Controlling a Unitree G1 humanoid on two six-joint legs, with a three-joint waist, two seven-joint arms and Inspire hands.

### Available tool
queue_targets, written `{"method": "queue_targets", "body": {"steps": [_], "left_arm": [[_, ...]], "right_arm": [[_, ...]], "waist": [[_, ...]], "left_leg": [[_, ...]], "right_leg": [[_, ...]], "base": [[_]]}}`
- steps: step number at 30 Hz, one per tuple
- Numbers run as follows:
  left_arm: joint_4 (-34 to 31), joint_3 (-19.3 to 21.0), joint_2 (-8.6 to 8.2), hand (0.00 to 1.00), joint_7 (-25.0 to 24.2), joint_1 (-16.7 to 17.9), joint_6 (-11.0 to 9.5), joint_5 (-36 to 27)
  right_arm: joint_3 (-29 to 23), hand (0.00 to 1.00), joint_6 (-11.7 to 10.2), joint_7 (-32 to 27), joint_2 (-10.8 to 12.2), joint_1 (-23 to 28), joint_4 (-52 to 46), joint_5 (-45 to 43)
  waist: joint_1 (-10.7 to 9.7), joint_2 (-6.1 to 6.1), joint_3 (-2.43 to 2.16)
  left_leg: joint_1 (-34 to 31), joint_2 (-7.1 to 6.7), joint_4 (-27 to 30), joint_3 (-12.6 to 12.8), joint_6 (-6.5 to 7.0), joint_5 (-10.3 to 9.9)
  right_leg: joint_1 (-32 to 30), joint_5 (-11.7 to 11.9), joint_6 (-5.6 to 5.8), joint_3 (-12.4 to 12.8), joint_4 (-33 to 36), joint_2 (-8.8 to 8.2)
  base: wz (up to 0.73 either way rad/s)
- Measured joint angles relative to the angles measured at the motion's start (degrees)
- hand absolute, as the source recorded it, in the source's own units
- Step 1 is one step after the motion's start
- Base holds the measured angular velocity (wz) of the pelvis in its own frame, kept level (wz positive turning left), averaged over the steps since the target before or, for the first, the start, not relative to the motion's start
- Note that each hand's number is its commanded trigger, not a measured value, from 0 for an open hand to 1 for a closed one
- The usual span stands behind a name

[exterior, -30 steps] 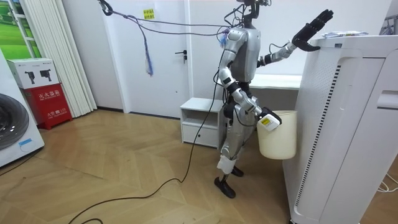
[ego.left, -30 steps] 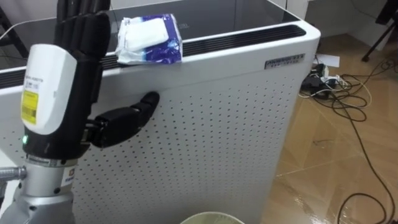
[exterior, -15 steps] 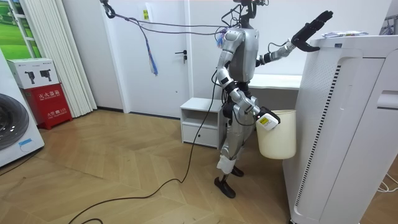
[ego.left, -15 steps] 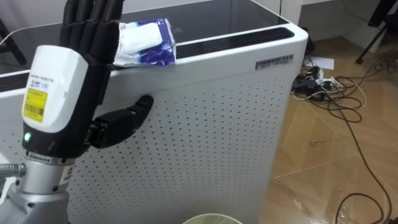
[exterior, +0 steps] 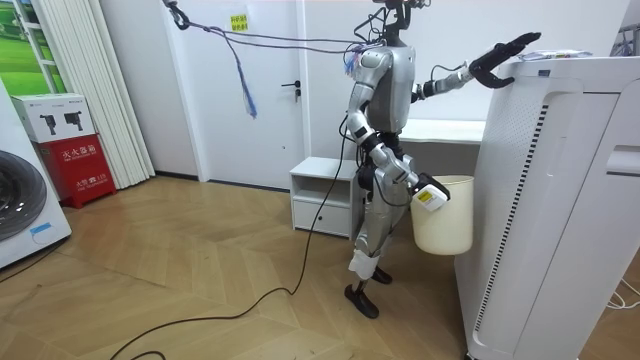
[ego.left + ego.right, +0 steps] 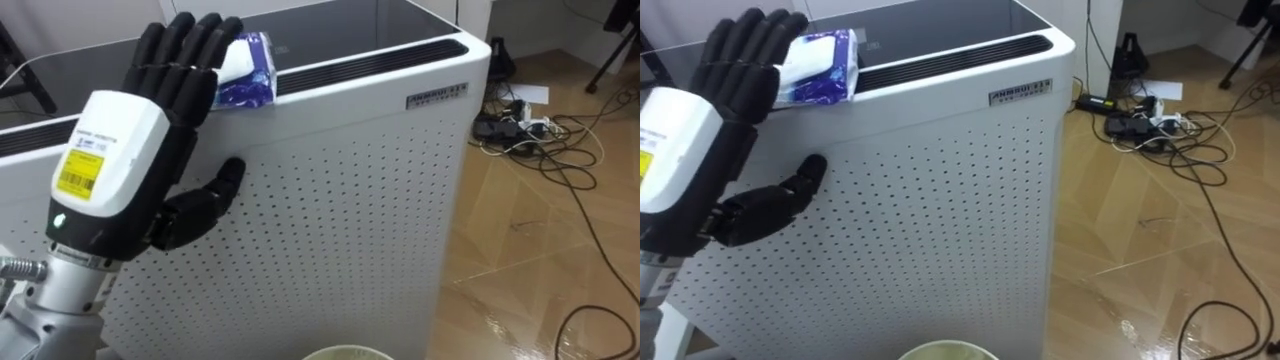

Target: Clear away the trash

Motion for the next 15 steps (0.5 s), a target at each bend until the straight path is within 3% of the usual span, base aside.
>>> {"method": "queue_targets", "body": {"steps": [5,10,13,14,15], "left_arm": [[0.2,0.0,1.71,0.00,-3.6,0.0,0.7,-2.5],[0.6,0.0,1.76,0.00,-5.6,0.0,1.3,-2.4],[0.6,0.0,1.76,0.00,-7.0,-0.2,2.3,-2.4],[0.8,0.0,1.76,0.50,-7.3,-0.2,2.7,-2.4],[0.9,0.0,1.76,0.69,-7.4,-0.3,2.9,-2.4]], "right_arm": [[-0.1,1.00,0.1,0.0,0.0,0.0,0.0,0.0],[-0.1,1.00,0.1,-0.4,0.0,0.0,-0.1,0.0],[-0.1,1.00,1.2,-0.6,-0.1,0.0,-1.2,0.0],[-0.1,1.00,1.7,-0.7,-0.2,0.0,-1.8,0.0],[-0.1,1.00,2.0,-0.7,-0.3,0.0,-2.2,0.0]], "waist": [[0.0,0.30,-0.04],[0.0,0.92,-0.30],[-0.1,1.13,-0.30],[-0.3,1.13,-0.22],[-0.4,1.16,-0.19]], "left_leg": [[-0.1,-0.01,0.0,0.0,0.01,0.0],[0.0,-0.03,0.3,0.0,0.01,0.1],[0.1,-0.02,0.1,0.0,-0.04,0.2],[0.1,-0.02,0.0,0.0,-0.07,0.2],[0.1,-0.02,0.0,0.0,-0.08,0.2]], "right_leg": [[-0.1,0.0,-0.02,0.0,-0.1,0.02],[0.0,0.0,-0.01,0.0,0.0,-0.04],[0.0,0.0,-0.01,0.0,0.3,-0.07],[-0.1,0.0,-0.02,0.0,0.5,-0.08],[-0.1,0.0,-0.02,-0.1,0.7,-0.09]], "base": [[0.00],[0.00],[0.00],[0.00],[0.00]]}}
